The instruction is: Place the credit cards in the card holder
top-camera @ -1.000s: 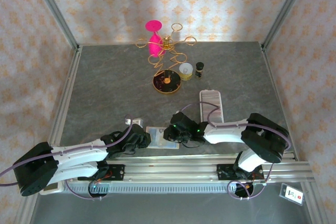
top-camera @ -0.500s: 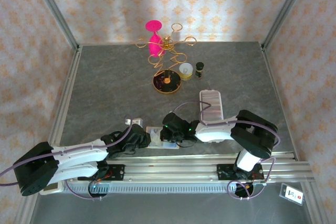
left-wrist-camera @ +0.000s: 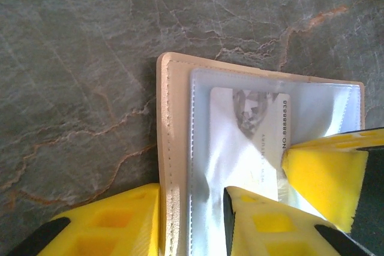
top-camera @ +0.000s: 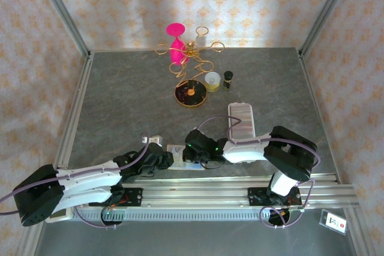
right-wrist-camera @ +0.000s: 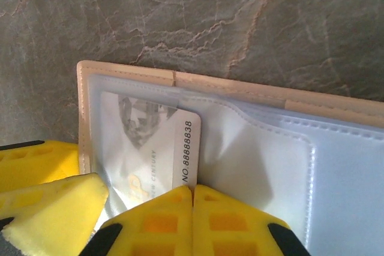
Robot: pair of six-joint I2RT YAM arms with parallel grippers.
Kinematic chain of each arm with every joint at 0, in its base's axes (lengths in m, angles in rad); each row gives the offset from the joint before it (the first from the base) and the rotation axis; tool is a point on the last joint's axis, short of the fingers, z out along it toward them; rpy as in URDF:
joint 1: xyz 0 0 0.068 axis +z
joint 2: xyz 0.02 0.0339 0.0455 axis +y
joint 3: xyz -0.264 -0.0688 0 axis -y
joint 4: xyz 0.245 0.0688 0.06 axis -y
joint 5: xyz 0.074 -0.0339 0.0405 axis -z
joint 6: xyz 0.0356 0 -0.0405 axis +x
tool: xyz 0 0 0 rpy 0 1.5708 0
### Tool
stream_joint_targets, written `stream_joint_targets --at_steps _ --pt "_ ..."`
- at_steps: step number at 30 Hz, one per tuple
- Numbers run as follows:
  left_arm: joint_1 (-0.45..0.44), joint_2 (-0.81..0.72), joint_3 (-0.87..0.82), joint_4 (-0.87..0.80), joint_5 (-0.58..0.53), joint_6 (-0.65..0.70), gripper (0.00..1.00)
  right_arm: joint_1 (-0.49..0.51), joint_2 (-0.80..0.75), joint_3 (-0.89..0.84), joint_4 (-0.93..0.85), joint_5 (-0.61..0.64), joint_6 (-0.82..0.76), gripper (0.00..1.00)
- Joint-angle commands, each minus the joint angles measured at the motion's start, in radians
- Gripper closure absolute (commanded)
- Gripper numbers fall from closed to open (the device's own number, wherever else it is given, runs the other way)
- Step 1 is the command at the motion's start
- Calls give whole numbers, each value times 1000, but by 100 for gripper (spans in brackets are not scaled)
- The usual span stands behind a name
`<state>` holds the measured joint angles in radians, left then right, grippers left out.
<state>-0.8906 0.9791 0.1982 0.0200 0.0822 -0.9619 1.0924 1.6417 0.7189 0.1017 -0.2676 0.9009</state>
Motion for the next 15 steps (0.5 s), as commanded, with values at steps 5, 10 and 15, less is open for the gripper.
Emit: stream_joint_targets --at_steps 5,10,15 --pt "-5 15 -31 20 58 -14 66 8 -24 -22 15 17 12 96" --pt "-5 30 -33 53 86 -9 66 11 4 -1 47 -16 4 96" --pt "-5 36 -42 75 100 -14 67 20 35 30 59 -27 -1 96"
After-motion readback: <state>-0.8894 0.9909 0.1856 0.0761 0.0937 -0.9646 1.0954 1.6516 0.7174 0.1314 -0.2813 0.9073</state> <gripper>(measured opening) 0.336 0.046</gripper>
